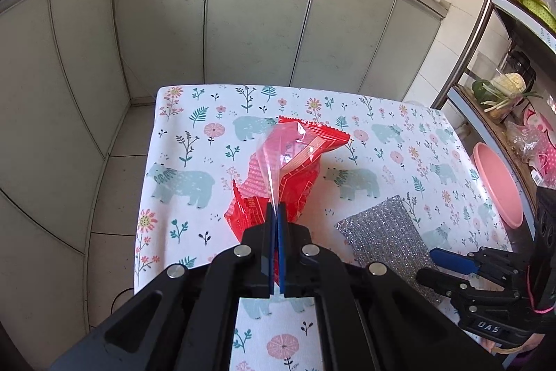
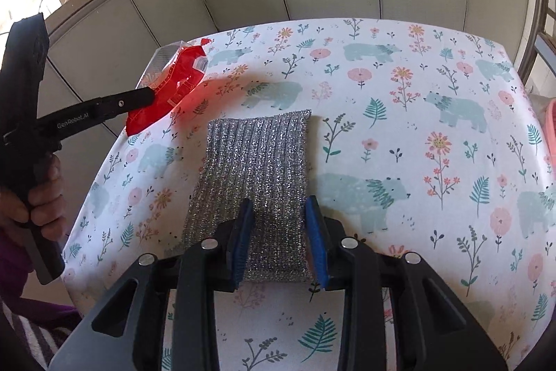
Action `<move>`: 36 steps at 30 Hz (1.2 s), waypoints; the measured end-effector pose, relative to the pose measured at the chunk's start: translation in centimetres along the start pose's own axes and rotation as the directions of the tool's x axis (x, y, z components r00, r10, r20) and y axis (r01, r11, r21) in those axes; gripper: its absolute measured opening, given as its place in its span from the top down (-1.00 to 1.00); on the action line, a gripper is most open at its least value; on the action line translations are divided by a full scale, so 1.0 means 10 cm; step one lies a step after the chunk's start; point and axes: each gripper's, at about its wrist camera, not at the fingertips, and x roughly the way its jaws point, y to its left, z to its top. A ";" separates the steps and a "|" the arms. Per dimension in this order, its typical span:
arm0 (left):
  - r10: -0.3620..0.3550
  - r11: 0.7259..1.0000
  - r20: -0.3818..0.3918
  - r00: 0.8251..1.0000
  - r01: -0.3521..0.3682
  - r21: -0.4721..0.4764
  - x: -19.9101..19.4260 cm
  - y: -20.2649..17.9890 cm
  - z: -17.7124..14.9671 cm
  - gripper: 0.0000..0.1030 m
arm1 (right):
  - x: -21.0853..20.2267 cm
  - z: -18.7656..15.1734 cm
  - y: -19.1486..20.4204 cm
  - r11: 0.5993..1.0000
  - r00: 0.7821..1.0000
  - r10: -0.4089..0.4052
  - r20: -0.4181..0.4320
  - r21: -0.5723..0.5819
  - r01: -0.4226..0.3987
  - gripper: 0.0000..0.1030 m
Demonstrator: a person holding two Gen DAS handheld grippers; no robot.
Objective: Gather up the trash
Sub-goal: 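Grasp the red snack wrapper with the left gripper while the right grasps the grey steel-wool pad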
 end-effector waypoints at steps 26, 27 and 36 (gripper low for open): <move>0.009 0.996 0.120 0.993 -0.020 0.091 -0.71 -0.74 -0.19 0.99 | -1.48 -0.21 -0.63 0.993 0.958 0.024 0.285 0.103 -0.055 0.92; 0.005 0.995 0.124 0.992 -0.018 0.099 -0.72 -0.79 -0.18 0.99 | -1.53 -0.20 -0.64 0.994 0.955 0.021 0.296 0.100 -0.053 0.93; -0.041 0.982 0.141 0.989 0.014 0.186 -0.63 -1.32 -0.05 0.99 | -1.91 -0.09 -0.91 0.994 0.920 -0.028 0.390 0.104 -0.014 0.96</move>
